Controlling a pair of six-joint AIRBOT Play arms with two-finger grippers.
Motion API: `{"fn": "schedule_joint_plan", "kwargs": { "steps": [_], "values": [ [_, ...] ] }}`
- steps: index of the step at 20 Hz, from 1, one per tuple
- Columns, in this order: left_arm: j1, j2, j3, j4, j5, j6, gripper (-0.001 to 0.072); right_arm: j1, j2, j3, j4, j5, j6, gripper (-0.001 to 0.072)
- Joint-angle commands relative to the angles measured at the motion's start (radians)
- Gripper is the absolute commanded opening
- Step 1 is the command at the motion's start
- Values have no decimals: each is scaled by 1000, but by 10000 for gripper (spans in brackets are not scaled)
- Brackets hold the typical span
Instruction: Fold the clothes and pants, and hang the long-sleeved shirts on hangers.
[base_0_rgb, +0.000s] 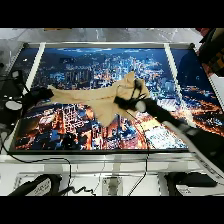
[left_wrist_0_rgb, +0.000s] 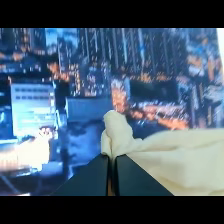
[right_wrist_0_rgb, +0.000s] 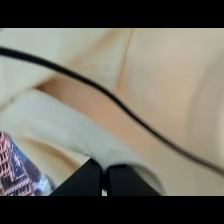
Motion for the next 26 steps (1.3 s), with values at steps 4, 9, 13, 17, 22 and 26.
{"fn": "schedule_joint_plan", "kwargs": {
  "steps": [4, 9, 13, 17, 22, 26],
  "values": [
    [1, 243, 0, -229, -5, -208, 23, -208, 438, 5, -71, 122, -492, 12],
    [1, 466, 0, -494, 2, -208, 23, -209, 734, 94, -121, 121, -651, 13],
    [1, 672, 0, -776, 72, -208, 23, -209, 865, 195, -144, 121, -657, 13],
    [1, 857, 0, -783, 237, -206, 23, -209, 928, 258, -143, 121, -669, 13],
    [1, 976, 0, -766, 250, -153, 24, -209, 921, 276, -82, 122, -667, 13],
    [1, 959, -1, -562, 241, -154, 23, -209, 869, 276, -63, 122, -664, 13]
  ]
}}
